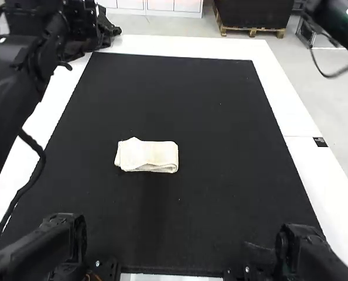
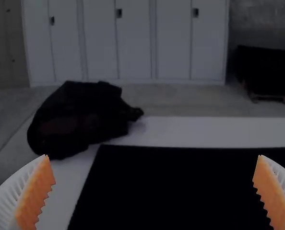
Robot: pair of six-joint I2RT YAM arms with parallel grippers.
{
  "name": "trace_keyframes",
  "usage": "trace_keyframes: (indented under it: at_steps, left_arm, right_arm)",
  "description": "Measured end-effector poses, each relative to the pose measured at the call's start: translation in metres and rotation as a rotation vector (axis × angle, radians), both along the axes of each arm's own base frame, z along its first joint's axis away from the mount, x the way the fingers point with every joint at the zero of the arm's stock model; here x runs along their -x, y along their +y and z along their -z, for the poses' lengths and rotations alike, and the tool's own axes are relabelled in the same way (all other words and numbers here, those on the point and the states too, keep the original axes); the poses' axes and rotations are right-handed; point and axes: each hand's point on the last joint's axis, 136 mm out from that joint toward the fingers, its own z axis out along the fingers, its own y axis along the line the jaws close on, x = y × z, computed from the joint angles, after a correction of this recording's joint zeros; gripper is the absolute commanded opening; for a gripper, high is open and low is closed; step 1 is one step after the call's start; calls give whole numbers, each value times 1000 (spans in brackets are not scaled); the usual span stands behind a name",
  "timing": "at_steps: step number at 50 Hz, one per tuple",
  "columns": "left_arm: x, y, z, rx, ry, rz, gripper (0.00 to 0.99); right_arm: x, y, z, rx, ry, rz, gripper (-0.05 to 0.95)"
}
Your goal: Fold the towel.
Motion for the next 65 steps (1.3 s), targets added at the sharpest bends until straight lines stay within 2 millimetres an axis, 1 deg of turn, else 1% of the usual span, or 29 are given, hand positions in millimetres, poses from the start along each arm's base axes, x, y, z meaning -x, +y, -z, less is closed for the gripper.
trace_keyframes:
  at_steps: [2, 3, 6, 7, 12, 18, 24, 29, 33, 35, 37, 39, 45, 49, 51, 54, 57, 59, 60, 61, 62, 65]
  left_arm:
    - [9, -1, -8, 0, -30, 3, 970]
    - [14, -1, -12, 0, -48, 5, 970]
    - [29, -3, -22, -2, -100, 9, 970]
    - [34, -3, -24, -2, -116, 9, 970]
    - [60, -5, -27, -1, -182, 15, 970]
    - [87, -7, -21, 1, -242, 18, 969]
    - [119, -8, -17, -1, -330, 18, 969]
    - [151, -9, -21, -5, -429, 16, 969]
    - [172, -7, -26, -4, -491, 0, 969]
    - [177, -6, -26, -2, -499, -9, 969]
    - [178, -4, -26, 1, -496, -20, 969]
    - [175, -2, -23, 4, -479, -29, 969]
    - [173, 3, -16, 11, -455, -58, 969]
    - [169, 4, -12, 13, -443, -66, 969]
    - [166, 5, -9, 14, -443, -69, 969]
    - [159, 6, -3, 14, -439, -73, 969]
    - [149, 7, 7, 10, -427, -74, 969]
    - [142, 7, 15, 3, -415, -77, 969]
    - [139, 7, 19, -5, -409, -79, 969]
    - [136, 8, 22, -12, -407, -82, 969]
    - [132, 8, 25, -22, -406, -86, 969]
    - [125, 9, 32, -46, -422, -98, 969]
  right_arm:
    - [13, -1, -3, -2, -27, 4, 915]
    - [23, -1, -5, -2, -49, 6, 915]
    - [42, -1, -6, 1, -83, 7, 915]
    - [50, -1, -5, 2, -94, 6, 915]
    - [78, 1, 1, 11, -135, 6, 915]
    - [101, 0, 8, 29, -171, 29, 915]
    - [120, -4, 11, 47, -227, 78, 915]
    - [137, -8, 14, 64, -276, 125, 915]
    - [150, -11, 16, 80, -317, 167, 915]
    - [153, -13, 18, 87, -323, 186, 915]
    - [156, -16, 20, 96, -324, 211, 915]
    - [158, -20, 17, 105, -334, 250, 915]
    - [151, -37, 19, 136, -326, 381, 915]
    - [138, -53, 29, 173, -286, 485, 915]
    - [127, -60, 38, 195, -257, 534, 911]
    - [106, -71, 59, 237, -191, 592, 913]
    - [83, -78, 87, 285, -113, 620, 915]
    - [71, -84, 102, 307, -71, 647, 915]
    - [63, -90, 113, 319, -38, 671, 915]
    - [59, -91, 117, 323, -25, 678, 915]
    - [52, -95, 127, 334, 1, 696, 915]
    - [41, -102, 140, 353, 23, 730, 915]
